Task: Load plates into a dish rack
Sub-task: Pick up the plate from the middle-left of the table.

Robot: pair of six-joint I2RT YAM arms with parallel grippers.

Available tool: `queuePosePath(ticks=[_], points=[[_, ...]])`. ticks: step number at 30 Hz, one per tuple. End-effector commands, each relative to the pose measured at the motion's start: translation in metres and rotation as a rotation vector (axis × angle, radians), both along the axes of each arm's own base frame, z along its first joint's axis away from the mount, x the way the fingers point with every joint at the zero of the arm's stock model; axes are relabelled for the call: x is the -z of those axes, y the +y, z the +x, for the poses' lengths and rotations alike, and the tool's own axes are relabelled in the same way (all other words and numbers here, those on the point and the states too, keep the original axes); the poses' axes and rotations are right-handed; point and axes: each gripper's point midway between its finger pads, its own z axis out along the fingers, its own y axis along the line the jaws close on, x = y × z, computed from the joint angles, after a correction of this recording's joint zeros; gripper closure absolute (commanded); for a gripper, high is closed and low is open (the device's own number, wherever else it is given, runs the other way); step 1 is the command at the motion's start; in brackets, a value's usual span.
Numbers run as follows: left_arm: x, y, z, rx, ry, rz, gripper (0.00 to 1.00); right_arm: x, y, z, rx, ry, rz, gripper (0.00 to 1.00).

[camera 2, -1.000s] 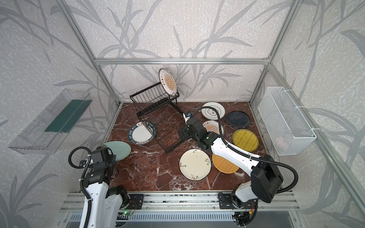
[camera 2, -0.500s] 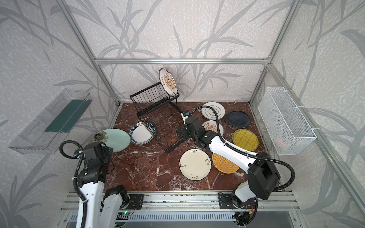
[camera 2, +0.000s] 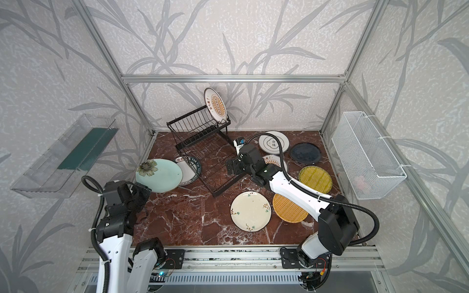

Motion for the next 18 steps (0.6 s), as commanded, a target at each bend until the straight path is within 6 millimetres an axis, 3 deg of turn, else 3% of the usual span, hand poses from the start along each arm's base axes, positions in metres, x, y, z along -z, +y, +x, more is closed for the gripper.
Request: queuePosePath(ticks=[1, 10, 18], points=[[-0.058, -0.024, 0.013, 0.147, -0.201, 0.019, 1.0, -0.003, 0.003, 0.004, -0.006, 0.046, 0.054, 0.01], [-0.067, -0.075, 0.024, 0.415, -0.282, -0.128, 1.0, -0.004, 0.002, 0.006, -0.025, 0.109, 0.159, 0.01], [-0.062, -0.099, 0.032, 0.537, -0.311, -0.232, 1.0, -0.008, -0.007, 0.005, -0.011, 0.093, 0.137, 0.01]])
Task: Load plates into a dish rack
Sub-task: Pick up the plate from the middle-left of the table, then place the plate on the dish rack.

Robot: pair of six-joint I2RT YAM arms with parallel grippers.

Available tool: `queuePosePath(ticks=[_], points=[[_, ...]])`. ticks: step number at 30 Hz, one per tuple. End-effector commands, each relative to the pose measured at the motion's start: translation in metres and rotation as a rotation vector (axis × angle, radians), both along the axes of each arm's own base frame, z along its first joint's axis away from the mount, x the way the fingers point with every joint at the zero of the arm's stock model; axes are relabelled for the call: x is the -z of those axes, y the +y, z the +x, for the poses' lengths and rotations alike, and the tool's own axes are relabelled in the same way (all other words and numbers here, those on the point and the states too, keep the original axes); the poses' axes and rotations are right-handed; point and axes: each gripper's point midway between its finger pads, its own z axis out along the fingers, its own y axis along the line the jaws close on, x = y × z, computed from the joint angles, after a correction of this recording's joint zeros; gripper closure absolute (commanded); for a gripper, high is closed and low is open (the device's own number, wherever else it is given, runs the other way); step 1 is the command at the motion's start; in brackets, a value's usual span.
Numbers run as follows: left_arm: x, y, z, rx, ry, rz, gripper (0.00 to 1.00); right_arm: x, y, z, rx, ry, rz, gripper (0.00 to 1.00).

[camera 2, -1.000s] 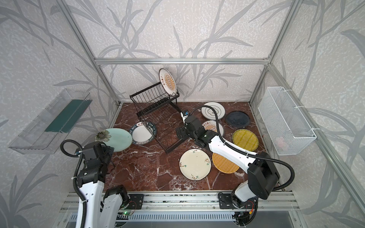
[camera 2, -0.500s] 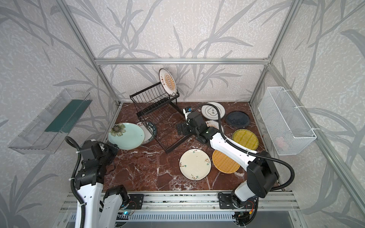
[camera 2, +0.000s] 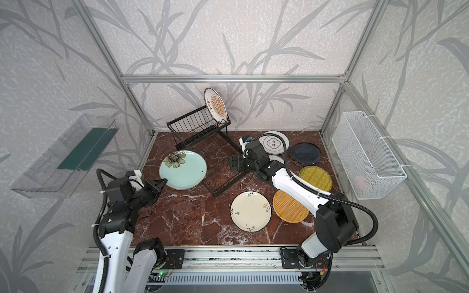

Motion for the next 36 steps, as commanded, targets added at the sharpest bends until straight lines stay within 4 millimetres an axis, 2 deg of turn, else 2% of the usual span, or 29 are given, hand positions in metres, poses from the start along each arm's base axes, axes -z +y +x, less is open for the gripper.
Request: queuePosePath(ticks=[1, 7, 13, 18, 21, 28, 32, 36], points=[[-0.042, -0.021, 0.011, 0.118, -0.185, -0.053, 1.0, -0.017, 0.001, -0.003, -0.015, -0.021, 0.04, 0.01], [-0.04, -0.04, 0.018, 0.188, -0.206, -0.105, 1.0, -0.023, 0.009, -0.008, -0.051, 0.014, 0.134, 0.01], [-0.041, -0.059, 0.024, 0.233, -0.236, -0.145, 1.0, -0.031, 0.027, -0.016, -0.124, 0.063, 0.246, 0.01], [-0.043, -0.069, 0.028, 0.251, -0.261, -0.173, 1.0, -0.027, 0.038, -0.017, -0.14, 0.128, 0.313, 0.01], [-0.046, -0.074, 0.03, 0.257, -0.281, -0.185, 1.0, -0.027, 0.046, -0.017, -0.152, 0.166, 0.363, 0.06], [-0.052, -0.084, 0.035, 0.283, -0.308, -0.203, 1.0, -0.011, 0.057, -0.015, -0.152, 0.232, 0.388, 0.15], [-0.048, -0.088, 0.036, 0.289, -0.302, -0.184, 1.0, -0.016, 0.064, -0.016, -0.175, 0.242, 0.439, 0.25], [-0.045, -0.091, 0.038, 0.298, -0.299, -0.18, 1.0, -0.019, 0.067, -0.016, -0.178, 0.257, 0.492, 0.4]])
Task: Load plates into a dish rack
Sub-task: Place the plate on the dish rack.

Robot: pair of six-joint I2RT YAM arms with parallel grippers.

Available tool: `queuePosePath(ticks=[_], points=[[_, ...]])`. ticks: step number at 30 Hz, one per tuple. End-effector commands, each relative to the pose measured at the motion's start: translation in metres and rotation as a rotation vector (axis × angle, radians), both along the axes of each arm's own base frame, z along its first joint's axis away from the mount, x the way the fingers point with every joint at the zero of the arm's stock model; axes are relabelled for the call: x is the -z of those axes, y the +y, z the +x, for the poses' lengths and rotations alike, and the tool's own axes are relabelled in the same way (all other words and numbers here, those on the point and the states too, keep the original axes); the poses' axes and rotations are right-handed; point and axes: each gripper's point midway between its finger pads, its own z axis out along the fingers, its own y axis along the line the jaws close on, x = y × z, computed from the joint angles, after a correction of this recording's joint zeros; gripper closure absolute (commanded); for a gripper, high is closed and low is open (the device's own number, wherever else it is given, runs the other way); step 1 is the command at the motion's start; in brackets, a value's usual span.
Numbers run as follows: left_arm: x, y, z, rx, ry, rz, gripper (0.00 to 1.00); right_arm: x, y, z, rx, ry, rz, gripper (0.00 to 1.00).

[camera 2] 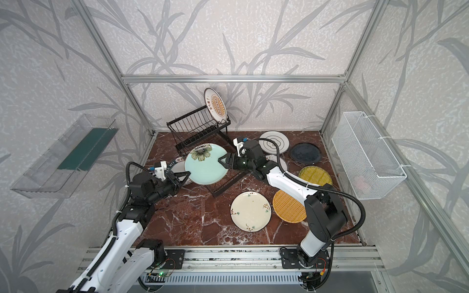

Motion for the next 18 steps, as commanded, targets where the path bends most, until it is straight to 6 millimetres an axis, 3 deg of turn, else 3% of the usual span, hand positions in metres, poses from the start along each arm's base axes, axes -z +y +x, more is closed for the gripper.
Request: queuePosePath(ticks=[1, 5, 10, 14, 18], points=[[-0.041, -0.004, 0.005, 0.019, -0.176, -0.018, 1.0, -0.011, 0.008, -0.003, -0.021, 0.005, 0.082, 0.42], [-0.036, -0.004, 0.005, 0.019, -0.17, 0.011, 1.0, -0.008, 0.009, -0.002, -0.009, 0.032, 0.111, 0.57], [-0.032, -0.004, 0.006, 0.021, -0.169, 0.039, 1.0, -0.007, 0.008, -0.003, 0.0, 0.054, 0.13, 0.66], [-0.028, -0.004, 0.008, 0.024, -0.164, 0.054, 1.0, -0.004, 0.008, -0.004, 0.006, 0.072, 0.142, 0.79], [-0.024, -0.003, 0.01, 0.03, -0.163, 0.085, 1.0, 0.0, 0.0, -0.002, 0.058, 0.084, 0.142, 1.0]])
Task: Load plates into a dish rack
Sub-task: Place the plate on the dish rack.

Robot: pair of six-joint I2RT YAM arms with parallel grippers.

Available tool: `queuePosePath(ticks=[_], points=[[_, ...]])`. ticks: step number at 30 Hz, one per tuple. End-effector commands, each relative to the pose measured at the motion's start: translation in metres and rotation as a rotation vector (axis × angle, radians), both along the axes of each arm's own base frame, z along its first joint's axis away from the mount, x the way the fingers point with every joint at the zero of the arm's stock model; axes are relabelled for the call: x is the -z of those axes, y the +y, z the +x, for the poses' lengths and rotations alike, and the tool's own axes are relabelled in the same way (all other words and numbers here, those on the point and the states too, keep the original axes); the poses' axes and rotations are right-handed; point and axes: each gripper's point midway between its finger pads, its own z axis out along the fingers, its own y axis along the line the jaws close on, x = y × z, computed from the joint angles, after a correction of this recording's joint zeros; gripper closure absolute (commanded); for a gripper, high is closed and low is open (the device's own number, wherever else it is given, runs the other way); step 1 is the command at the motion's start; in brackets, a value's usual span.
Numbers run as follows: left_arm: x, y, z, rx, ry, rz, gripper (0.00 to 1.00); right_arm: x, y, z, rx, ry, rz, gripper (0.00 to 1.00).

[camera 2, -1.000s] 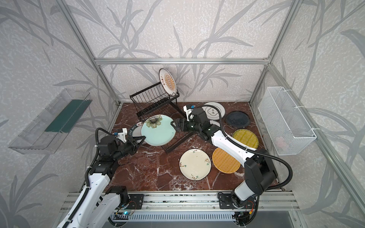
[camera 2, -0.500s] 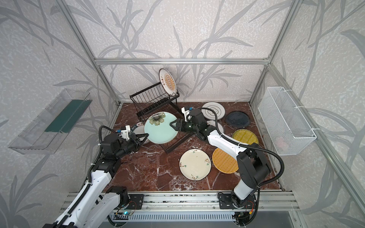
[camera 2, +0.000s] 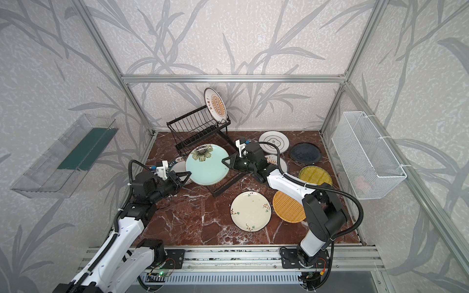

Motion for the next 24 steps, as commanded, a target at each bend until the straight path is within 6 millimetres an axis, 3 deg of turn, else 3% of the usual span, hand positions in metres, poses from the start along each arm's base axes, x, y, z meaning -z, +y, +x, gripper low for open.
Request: queuePosePath(ticks=[1, 4, 5, 8, 11, 17, 24], points=[[-0.035, -0.005, 0.006, 0.036, -0.159, 0.029, 1.0, -0.003, -0.007, 0.002, 0.056, -0.006, 0.013, 1.0], [-0.034, -0.006, 0.009, 0.055, -0.155, 0.065, 1.0, 0.0, -0.029, 0.008, 0.154, -0.016, -0.019, 1.0], [-0.032, -0.006, 0.01, 0.061, -0.147, 0.08, 0.95, -0.001, -0.036, 0.007, 0.178, -0.023, -0.028, 1.0], [-0.034, -0.006, 0.011, 0.069, -0.152, 0.107, 0.42, -0.005, -0.055, 0.009, 0.249, -0.043, -0.066, 1.0], [-0.042, -0.006, 0.01, 0.076, -0.173, 0.136, 0.01, -0.009, -0.085, 0.012, 0.345, -0.06, -0.121, 1.0], [-0.069, -0.017, 0.008, 0.175, -0.241, 0.172, 0.01, -0.038, -0.143, 0.011, 0.484, -0.174, -0.254, 1.0], [-0.111, -0.035, 0.014, 0.301, -0.332, 0.156, 0.01, -0.106, -0.175, -0.001, 0.574, -0.374, -0.312, 1.0]])
